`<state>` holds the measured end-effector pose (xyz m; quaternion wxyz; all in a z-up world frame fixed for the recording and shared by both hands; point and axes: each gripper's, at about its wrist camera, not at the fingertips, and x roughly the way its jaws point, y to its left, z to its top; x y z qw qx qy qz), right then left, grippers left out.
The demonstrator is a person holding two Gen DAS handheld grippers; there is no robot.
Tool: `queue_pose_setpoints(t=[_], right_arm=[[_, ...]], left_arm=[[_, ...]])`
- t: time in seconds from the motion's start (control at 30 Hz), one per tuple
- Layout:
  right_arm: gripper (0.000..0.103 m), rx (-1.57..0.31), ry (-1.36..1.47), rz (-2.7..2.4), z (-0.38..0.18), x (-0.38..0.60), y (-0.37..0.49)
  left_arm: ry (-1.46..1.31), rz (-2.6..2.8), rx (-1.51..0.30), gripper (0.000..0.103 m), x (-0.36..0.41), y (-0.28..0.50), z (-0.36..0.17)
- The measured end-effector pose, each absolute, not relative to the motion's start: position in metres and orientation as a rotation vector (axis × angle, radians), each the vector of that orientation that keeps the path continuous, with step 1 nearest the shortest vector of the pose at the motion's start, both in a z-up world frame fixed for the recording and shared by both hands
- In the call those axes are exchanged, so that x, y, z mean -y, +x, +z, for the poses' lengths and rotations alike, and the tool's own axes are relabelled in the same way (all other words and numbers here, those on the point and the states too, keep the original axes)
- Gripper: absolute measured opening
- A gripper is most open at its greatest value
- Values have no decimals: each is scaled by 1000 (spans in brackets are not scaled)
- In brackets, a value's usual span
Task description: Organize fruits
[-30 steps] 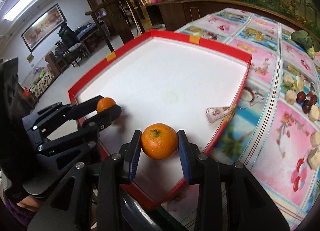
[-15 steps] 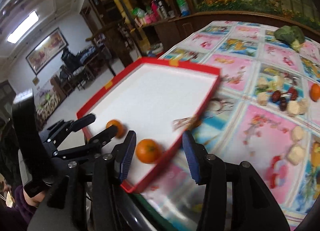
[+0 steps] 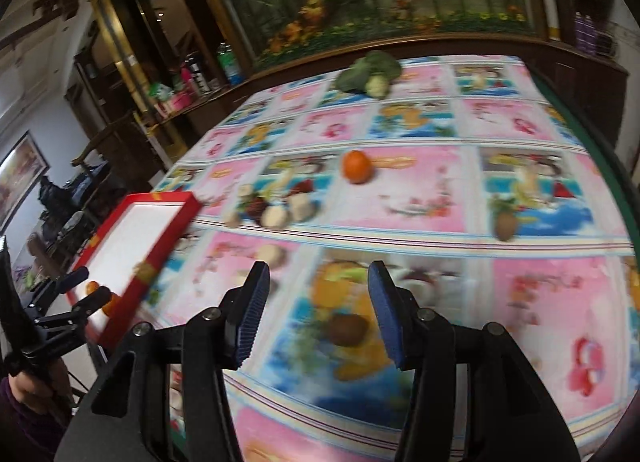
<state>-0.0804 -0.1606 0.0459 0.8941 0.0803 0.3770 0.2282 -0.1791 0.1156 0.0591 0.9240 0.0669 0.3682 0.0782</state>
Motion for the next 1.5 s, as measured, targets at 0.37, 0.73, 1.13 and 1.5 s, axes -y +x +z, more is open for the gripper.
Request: queue_pose_setpoints(t=[0.37, 0.73, 1.13, 1.5], right_arm=[[53, -834, 169, 387, 38, 204, -66], [52, -798, 85, 244, 37, 230, -37], [27, -922, 47, 233, 12, 234, 9], [24, -919, 51, 237, 12, 234, 7]], left_arm=[[151, 16, -813, 72, -68, -171, 52], [169, -173, -832, 73, -7, -150, 53], [118, -281, -897, 72, 48, -102, 39], [167, -329, -942, 42, 82, -80, 15]])
